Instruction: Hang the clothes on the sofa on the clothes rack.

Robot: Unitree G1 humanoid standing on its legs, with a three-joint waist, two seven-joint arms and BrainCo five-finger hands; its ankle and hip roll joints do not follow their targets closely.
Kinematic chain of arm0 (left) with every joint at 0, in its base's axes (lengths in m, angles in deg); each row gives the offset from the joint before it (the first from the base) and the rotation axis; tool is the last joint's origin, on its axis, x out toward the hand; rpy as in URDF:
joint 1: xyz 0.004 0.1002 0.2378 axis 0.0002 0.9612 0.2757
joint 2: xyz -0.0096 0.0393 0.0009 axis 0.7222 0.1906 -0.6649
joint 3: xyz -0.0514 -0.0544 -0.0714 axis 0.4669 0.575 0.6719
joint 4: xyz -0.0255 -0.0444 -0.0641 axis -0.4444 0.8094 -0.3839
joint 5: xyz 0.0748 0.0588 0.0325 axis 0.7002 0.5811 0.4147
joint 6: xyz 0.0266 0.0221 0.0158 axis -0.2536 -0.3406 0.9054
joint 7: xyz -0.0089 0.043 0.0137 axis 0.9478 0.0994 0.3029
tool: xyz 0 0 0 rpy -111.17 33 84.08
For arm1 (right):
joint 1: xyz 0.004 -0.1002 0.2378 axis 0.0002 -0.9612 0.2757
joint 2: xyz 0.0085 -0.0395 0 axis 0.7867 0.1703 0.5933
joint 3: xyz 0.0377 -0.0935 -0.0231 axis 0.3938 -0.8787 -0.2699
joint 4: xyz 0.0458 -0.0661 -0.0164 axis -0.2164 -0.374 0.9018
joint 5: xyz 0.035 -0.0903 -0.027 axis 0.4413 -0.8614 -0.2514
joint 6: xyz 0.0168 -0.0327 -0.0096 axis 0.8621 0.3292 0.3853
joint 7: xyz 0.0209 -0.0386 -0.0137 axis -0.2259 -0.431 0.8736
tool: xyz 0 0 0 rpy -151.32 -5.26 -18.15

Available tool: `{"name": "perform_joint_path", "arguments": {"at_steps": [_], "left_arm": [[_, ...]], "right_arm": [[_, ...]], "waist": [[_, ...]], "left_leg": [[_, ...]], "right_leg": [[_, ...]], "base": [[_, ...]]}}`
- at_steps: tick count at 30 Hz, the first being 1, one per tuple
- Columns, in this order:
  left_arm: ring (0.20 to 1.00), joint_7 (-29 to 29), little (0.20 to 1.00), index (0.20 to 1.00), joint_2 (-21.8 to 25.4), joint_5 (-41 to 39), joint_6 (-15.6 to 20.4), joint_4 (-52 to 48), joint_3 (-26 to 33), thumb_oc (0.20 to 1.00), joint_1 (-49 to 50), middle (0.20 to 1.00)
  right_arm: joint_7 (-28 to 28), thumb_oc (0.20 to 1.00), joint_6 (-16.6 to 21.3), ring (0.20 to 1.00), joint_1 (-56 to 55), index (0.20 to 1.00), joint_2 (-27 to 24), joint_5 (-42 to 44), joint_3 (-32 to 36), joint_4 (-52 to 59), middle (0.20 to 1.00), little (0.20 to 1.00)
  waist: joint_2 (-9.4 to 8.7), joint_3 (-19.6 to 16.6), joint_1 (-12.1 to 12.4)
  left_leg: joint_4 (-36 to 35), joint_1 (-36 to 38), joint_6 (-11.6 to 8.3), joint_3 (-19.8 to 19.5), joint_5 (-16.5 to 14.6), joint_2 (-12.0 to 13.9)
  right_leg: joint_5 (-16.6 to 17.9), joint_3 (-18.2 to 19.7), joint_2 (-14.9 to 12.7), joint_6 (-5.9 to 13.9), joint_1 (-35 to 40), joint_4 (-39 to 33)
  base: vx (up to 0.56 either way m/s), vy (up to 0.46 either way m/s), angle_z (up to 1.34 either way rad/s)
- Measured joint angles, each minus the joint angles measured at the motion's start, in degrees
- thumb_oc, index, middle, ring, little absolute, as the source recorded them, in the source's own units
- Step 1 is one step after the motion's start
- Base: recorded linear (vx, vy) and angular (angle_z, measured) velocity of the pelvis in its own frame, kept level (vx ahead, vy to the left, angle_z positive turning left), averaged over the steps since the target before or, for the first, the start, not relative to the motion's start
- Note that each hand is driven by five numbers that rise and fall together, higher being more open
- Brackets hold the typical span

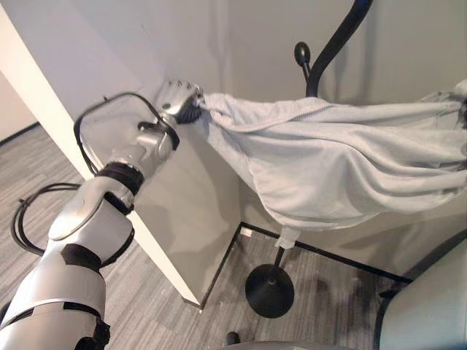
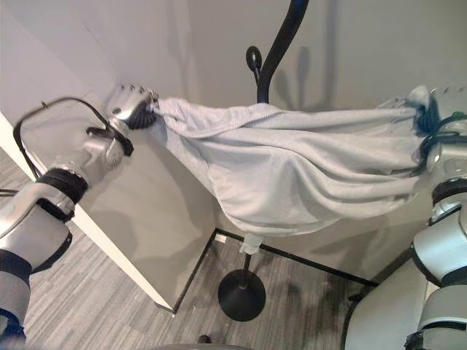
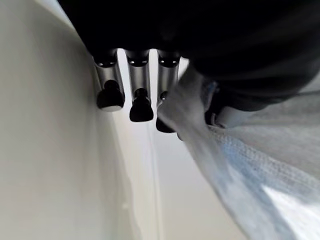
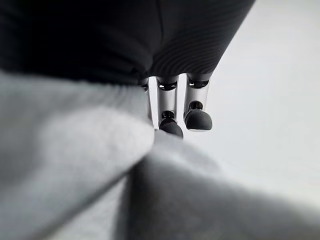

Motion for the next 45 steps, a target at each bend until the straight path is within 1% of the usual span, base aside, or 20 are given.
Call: {"name": "perform_joint_path", "arguments": {"at_steps": [2,3,6,7,8,10,12,14,16,18,20,21,22,23,27,28,32,37,42,45], "left_arm": [[0.2,1.01,0.2,0.2,-0.66,-0.15,-0.16,-0.53,-0.09,0.2,5.24,0.2],[0.2,1.04,0.2,0.2,-1.73,-0.83,-0.59,-0.58,0.87,0.2,7.17,0.2],[0.2,1.5,0.2,0.2,-5.15,-2.26,-1.27,0.59,4.34,0.2,11.2,0.2],[0.2,1.36,0.2,0.2,-6.78,-3.89,-1.4,1.48,5.03,0.2,11.42,0.2],[0.2,0.92,0.2,0.2,-8.84,-5.31,-1.98,1.64,7.26,0.2,12.7,0.2],[0.2,0.75,0.2,0.2,-11.22,-7.0,-2.31,0.45,8.87,0.2,14.19,0.2],[0.2,0.07,0.2,0.2,-12.31,-7.69,-2.27,-1.44,11.61,0.2,15.64,0.2],[0.2,-0.9,0.2,0.2,-12.19,-11.47,-2.54,-7.42,17.4,0.2,20.83,0.2],[0.2,-2.08,0.2,0.2,-14.46,-15.93,-2.78,-15.54,24.47,0.2,28.06,0.2],[0.2,-3.33,0.2,0.2,-18.98,-21.34,-1.61,-23.08,29.26,0.2,36.24,0.2],[0.2,-4.01,0.2,0.2,-25.3,-29.37,-1.07,-23.5,28.93,0.2,39.58,0.2],[0.517,-4.0,0.517,0.517,-26.7,-30.89,-1.05,-24.01,28.83,0.517,39.98,0.517],[1.0,-3.8,1.0,1.0,-29.29,-35.19,-0.53,-25.36,28.83,1.0,40.73,1.0],[1.0,-2.69,1.0,1.0,-32.5,-41.73,0.78,-27.18,27.95,1.0,41.08,1.0],[1.0,1.36,1.0,1.0,-33.44,-53.69,3.61,-29.52,24.84,1.0,41.37,1.0],[1.0,2.34,1.0,1.0,-33.04,-57.23,3.74,-29.49,24.78,1.0,41.46,1.0],[1.0,4.1,1.0,1.0,-30.99,-61.37,3.98,-28.88,25.52,1.0,46.4,1.0],[1.0,4.26,1.0,1.0,-30.09,-67.43,3.8,-28.68,31.3,1.0,52.54,1.0],[1.0,5.7,1.0,1.0,-29.53,-67.36,3.04,-26.82,31.8,1.0,57.29,1.0],[1.0,10.63,1.0,1.0,-27.37,-66.06,2.26,-25.19,31.9,1.0,61.14,1.0]], "right_arm": [[-0.26,0.2,0.14,0.2,-3.47,0.2,3.45,-0.11,-0.19,2.71,0.2,0.2],[0.08,0.2,-0.31,0.2,-4.91,0.2,5.73,0.03,0.22,3.14,0.2,0.2],[-0.44,0.2,0.65,0.2,-8.9,0.2,10.56,-0.14,2.02,5.91,0.2,0.2],[-0.17,0.2,0.36,0.2,-9.59,0.2,13.51,-0.04,2.75,7.59,0.2,0.2],[0.71,0.2,0.02,0.2,-11.87,0.2,15.19,0.01,5.08,9.66,0.2,0.2],[0.58,0.2,1.21,0.2,-14.89,0.2,16.51,-0.01,5.94,13.58,0.2,0.2],[0.57,0.2,1.25,0.2,-15.38,0.2,16.52,-0.15,5.49,16.77,0.2,0.2],[1.09,0.2,0.04,0.2,-18.71,0.2,18.66,-0.43,9.51,23.4,0.2,0.2],[1.98,0.2,0.54,0.2,-23.47,0.2,19.11,-0.57,12.16,33.41,0.2,0.2],[3.52,0.2,1.27,0.2,-27.33,0.2,20.81,-0.53,14.92,38.91,0.2,0.2],[5.21,0.2,1.1,0.2,-28.68,0.2,25.18,0.25,16.44,39.34,0.2,0.2],[5.22,0.2,1.13,0.2,-28.79,0.2,26.0,0.28,16.44,39.78,0.2,0.2],[5.47,0.2,1.17,0.2,-29.21,0.2,27.51,1.16,16.47,40.8,0.2,0.2],[5.56,0.2,1.44,0.2,-29.34,0.2,29.42,2.07,16.45,41.39,0.2,0.2],[5.6,0.2,2.36,0.2,-30.78,0.2,31.77,6.13,16.5,44.74,0.2,0.2],[5.55,1.0,3.08,1.0,-31.2,1.0,32.03,7.67,16.49,45.3,1.0,1.0],[4.31,1.0,5.01,1.0,-35.87,1.0,32.49,16.08,16.73,48.1,1.0,1.0],[1.08,1.0,6.53,1.0,-40.73,1.0,31.99,24.55,18.19,50.31,1.0,1.0],[-0.35,1.0,6.98,1.0,-45.56,1.0,29.94,28.98,20.89,54.63,1.0,1.0],[-2.63,1.0,9.08,1.0,-49.53,1.0,28.42,31.75,25.28,57.34,1.0,1.0]], "waist": [[1.17,1.31,-0.03],[0.95,2.01,0.22],[2.39,4.71,0.99],[2.6,8.18,1.23],[2.66,8.77,1.64],[3.05,9.99,1.85],[2.97,11.43,1.71],[1.38,11.87,1.87],[0.79,11.7,1.93],[0.88,11.42,2.22],[0.62,10.93,3.04],[0.51,10.87,3.07],[0.21,10.68,2.82],[0.11,10.61,2.82],[0.2,10.48,2.8],[0.41,9.91,2.77],[0.22,6.94,2.99],[0.3,5.77,3.02],[1.44,4.8,3.01],[1.77,4.6,3.05]], "left_leg": [[0.1,-1.55,-0.02,0.46,0.02,-0.28],[0.61,-2.14,-0.05,1.3,-0.41,-0.19],[0.13,-1.53,0.85,1.59,-0.59,0.99],[-0.14,0.28,1.48,1.36,-1.06,1.81],[-0.04,0.65,1.17,1.77,-1.97,1.47],[-0.02,0.9,1.34,0.75,-2.0,1.15],[-0.05,1.13,1.25,0.15,-1.98,0.81],[-0.94,3.94,0.13,-0.34,-2.17,0.91],[-1.0,6.05,-1.28,-1.27,-3.12,1.87],[-1.27,7.84,-2.38,-1.66,-3.88,3.47],[-0.93,8.6,-3.26,-1.72,-3.48,5.63],[-0.93,8.48,-3.4,-1.73,-3.37,6.03],[-0.92,8.4,-3.79,-1.68,-3.06,6.45],[-0.91,8.68,-4.26,-1.6,-2.73,7.0],[-0.92,9.72,-4.37,-1.66,-2.69,7.21],[-0.92,9.6,-4.87,-1.66,-3.06,7.4],[-0.96,9.4,-4.91,-1.63,-3.91,7.44],[-1.31,9.62,-4.84,-1.35,-3.97,7.53],[-1.31,9.38,-5.07,-1.24,-4.15,7.58],[-1.3,9.89,-4.71,-0.84,-3.96,7.79]], "right_leg": [[0.13,0.24,0.03,-0.03,-2.26,1.18],[-0.27,-0.13,0.0,0.56,-4.18,3.56],[-2.54,-0.96,0.13,3.69,-9.82,15.62],[-5.35,-2.76,-1.38,4.56,-14.97,26.88],[-8.24,-5.31,-4.31,4.29,-16.73,27.31],[-6.27,-5.48,-8.32,5.21,-17.42,19.93],[-1.6,-4.26,-11.44,6.22,-17.08,10.79],[4.14,-1.71,-10.85,6.98,-13.4,4.01],[10.52,-2.07,-9.59,6.41,-8.61,-0.9],[12.81,-3.17,-8.04,4.55,-4.42,-5.58],[13.66,-4.34,-5.56,2.48,-3.41,-5.79],[13.63,-4.77,-5.17,2.43,-3.41,-5.79],[13.47,-5.09,-4.71,2.12,-3.37,-5.79],[13.43,-5.31,-4.16,2.1,-2.94,-5.79],[12.93,-5.83,-3.92,1.63,-1.7,-5.79],[12.74,-6.25,-3.76,1.6,-1.65,-5.79],[12.16,-5.74,-3.59,1.94,-1.77,-5.79],[11.98,-5.01,-3.86,1.36,-1.79,-5.79],[11.95,-4.93,-3.86,1.31,-1.89,-5.8],[11.89,-4.84,-3.65,1.18,-1.8,-5.81]], "base": [[-0.07,0.028,-0.11],[-0.04,0.032,-0.29],[-0.02,-0.042,-0.25],[0.05,-0.211,-0.15],[0.06,-0.234,-0.1],[0.04,-0.107,0.17],[0.06,-0.133,0.3],[0.08,-0.172,0.25],[0.09,-0.144,0.25],[0.06,-0.116,0.16],[0.04,-0.106,0.05],[0.05,-0.088,0.09],[0.05,-0.088,0.11],[0.05,-0.077,0.1],[0.01,-0.034,0.07],[0.0,-0.024,0.13],[0.0,-0.005,0.03],[0.01,0.003,-0.05],[0.0,0.0,0.0],[-0.02,0.029,-0.05]]}}
